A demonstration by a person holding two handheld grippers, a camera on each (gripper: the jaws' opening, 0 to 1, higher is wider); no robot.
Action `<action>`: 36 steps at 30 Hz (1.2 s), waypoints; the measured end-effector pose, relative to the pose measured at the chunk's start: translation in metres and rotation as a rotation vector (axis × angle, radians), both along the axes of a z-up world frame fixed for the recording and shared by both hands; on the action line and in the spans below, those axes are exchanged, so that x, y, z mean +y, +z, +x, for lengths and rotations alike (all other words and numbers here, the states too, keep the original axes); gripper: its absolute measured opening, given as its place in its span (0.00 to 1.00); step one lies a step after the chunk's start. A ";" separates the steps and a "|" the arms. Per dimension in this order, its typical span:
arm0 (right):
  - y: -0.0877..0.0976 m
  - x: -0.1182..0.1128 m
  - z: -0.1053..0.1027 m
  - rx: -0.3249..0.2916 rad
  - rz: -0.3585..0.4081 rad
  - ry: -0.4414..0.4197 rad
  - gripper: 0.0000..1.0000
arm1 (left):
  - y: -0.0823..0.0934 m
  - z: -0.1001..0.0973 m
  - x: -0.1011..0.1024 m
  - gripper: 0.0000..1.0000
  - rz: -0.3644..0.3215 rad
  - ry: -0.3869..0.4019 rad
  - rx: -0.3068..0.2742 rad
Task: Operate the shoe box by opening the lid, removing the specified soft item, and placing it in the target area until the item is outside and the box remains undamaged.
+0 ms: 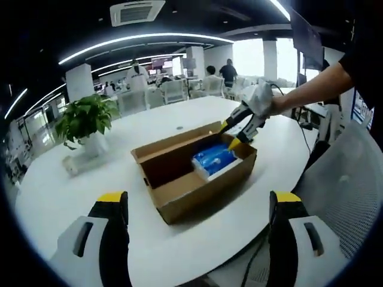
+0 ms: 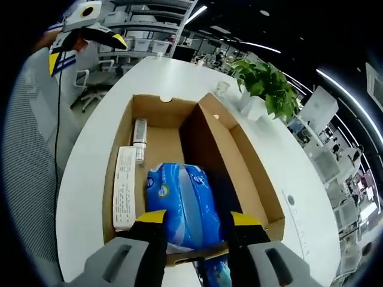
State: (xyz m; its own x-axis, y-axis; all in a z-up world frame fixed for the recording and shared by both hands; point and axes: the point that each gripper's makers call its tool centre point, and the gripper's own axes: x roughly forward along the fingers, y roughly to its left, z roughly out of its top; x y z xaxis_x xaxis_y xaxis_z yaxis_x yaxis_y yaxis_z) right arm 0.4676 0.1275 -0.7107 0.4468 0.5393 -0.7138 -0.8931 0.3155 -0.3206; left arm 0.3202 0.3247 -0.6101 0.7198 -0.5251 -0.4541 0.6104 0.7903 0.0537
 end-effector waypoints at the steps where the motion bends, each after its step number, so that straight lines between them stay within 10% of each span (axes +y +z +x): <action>1: -0.001 0.000 0.000 -0.001 -0.004 0.002 0.35 | -0.002 -0.002 -0.001 0.97 0.014 -0.006 0.003; 36: -0.034 0.011 0.029 -0.023 -0.086 -0.058 0.00 | 0.003 -0.020 -0.010 0.99 -0.062 0.090 0.024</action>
